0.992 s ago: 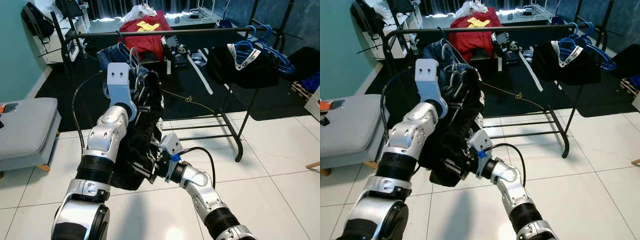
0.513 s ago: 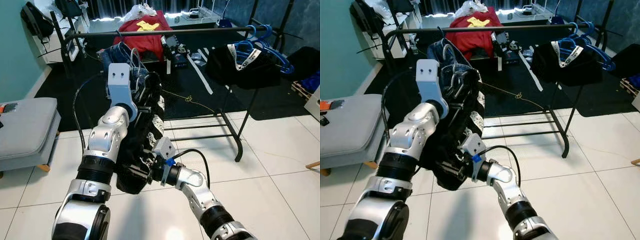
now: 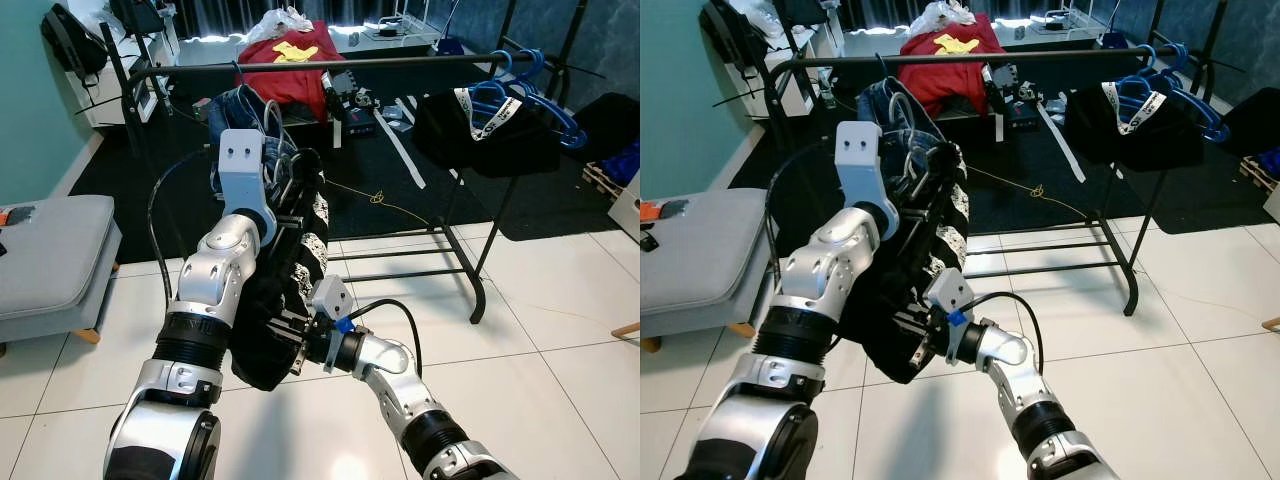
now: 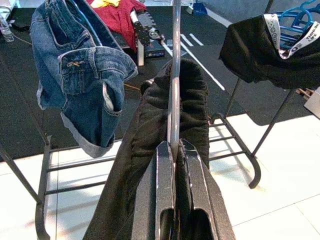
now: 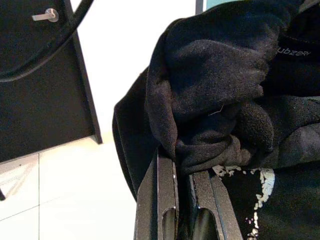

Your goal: Hang hanger

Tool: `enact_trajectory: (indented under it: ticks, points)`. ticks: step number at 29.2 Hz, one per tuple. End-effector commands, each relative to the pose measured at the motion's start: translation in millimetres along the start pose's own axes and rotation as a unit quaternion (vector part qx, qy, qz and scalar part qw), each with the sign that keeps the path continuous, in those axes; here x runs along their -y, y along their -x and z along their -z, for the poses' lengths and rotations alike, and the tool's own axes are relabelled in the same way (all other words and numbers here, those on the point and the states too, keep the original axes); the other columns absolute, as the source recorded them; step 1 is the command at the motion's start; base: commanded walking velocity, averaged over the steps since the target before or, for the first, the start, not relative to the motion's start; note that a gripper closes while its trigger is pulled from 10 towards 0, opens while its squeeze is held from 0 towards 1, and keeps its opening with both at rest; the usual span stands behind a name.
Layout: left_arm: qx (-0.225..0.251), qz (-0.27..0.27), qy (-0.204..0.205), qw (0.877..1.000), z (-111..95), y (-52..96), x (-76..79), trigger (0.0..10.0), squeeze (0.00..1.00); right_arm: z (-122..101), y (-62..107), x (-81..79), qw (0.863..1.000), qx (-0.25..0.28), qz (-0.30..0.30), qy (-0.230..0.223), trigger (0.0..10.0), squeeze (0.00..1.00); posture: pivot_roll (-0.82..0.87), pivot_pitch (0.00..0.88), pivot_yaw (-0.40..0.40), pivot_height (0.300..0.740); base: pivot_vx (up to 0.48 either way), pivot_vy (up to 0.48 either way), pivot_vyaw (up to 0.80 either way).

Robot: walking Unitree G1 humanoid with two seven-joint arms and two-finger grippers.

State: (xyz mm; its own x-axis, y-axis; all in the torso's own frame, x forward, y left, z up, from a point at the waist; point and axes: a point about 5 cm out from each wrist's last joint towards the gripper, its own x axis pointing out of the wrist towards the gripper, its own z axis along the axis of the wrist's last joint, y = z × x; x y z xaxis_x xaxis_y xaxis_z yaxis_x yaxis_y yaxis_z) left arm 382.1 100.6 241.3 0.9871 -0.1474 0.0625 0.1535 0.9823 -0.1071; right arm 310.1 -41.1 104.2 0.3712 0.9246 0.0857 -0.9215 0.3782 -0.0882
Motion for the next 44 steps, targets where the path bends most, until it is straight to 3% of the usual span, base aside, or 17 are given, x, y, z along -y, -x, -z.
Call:
enact_trajectory:
  ticks: [1,6,10,15,22,24,25,29,30,33,34,37,39,44]
  points:
    - [0.01,0.004,0.001,1.0,-3,1.5,3.3,0.0,0.0,-10,-11.0,-3.9,0.999,0.023,-0.028,0.007,0.0,0.0,0.07,0.083,0.059,0.74,0.0,0.0,0.0]
    - [0.003,0.004,-0.002,1.0,1,1.7,3.9,0.0,0.0,-22,-23.8,-12.9,0.995,0.053,-0.079,-0.013,0.0,0.0,0.07,0.081,0.06,0.74,0.0,0.0,0.0]
    - [-0.006,0.001,-0.012,1.0,7,1.2,3.6,0.0,0.0,-36,-38.9,-27.5,0.985,0.076,-0.153,-0.039,0.0,0.0,0.07,0.075,0.061,0.74,0.0,0.0,0.0]
    - [-0.007,-0.012,-0.02,1.0,7,-1.8,-2.5,0.0,0.0,-36,-40.1,-35.0,0.977,0.061,-0.199,-0.053,0.0,0.0,0.07,0.07,0.06,0.74,0.0,0.0,0.0]
    - [-0.007,-0.012,-0.02,1.0,7,-1.8,-2.5,0.0,0.0,-36,-40.1,-35.0,0.977,0.061,-0.199,-0.053,0.0,0.0,0.07,0.07,0.06,0.74,0.0,0.0,0.0]
    - [0.0,-0.021,-0.006,1.0,1,-5.4,-4.0,0.0,0.0,-24,-35.7,-39.4,0.974,0.02,-0.217,-0.069,0.0,0.0,0.07,0.067,0.062,0.74,0.0,0.0,0.0]
    - [0.009,-0.003,0.018,1.0,-9,-5.8,7.7,0.0,0.0,-8,-32.3,-39.2,0.977,-0.024,-0.201,-0.073,0.0,0.0,0.07,0.068,0.062,0.74,0.0,0.0,0.0]
    - [0.008,0.035,0.037,0.999,-12,-2.3,22.6,0.0,0.0,-1,-30.7,-36.0,0.98,-0.046,-0.18,-0.068,0.0,0.0,0.07,0.071,0.063,0.74,0.0,0.0,0.0]
    - [0.002,0.065,0.054,0.996,-11,1.4,31.9,0.0,0.0,2,-29.4,-33.4,0.983,-0.063,-0.164,-0.058,9.1,0.0,0.07,0.072,0.063,0.74,0.0,0.0,0.0]
    - [0.002,0.065,0.054,0.996,-11,1.4,31.9,0.0,0.0,2,-29.4,-33.4,0.983,-0.063,-0.164,-0.058,9.1,0.0,0.07,0.072,0.063,0.74,0.0,0.0,0.0]
    - [-0.002,0.086,0.065,0.994,-11,4.2,38.1,0.0,0.0,3,-28.1,-31.7,0.984,-0.074,-0.153,-0.052,10.0,0.0,0.07,0.072,0.063,0.74,0.0,0.0,0.0]
    - [-0.013,0.119,0.085,0.989,-11,10.8,49.6,0.0,0.0,4,-25.8,-28.0,0.987,-0.074,-0.133,-0.05,10.0,0.0,0.07,0.081,0.06,0.74,0.0,0.0,0.0]
    - [-0.026,0.162,0.103,0.981,-9,18.9,63.2,0.0,0.0,-2,-23.8,-22.6,0.992,-0.047,-0.107,-0.056,10.0,0.0,0.06,0.086,0.061,0.74,0.0,0.0,0.0]
    - [-0.032,0.167,0.104,0.98,-8,19.2,64.4,0.0,0.0,-13,-26.4,-21.0,0.993,-0.004,-0.105,-0.06,10.0,0.0,0.06,0.087,0.062,0.74,0.0,0.0,0.0]
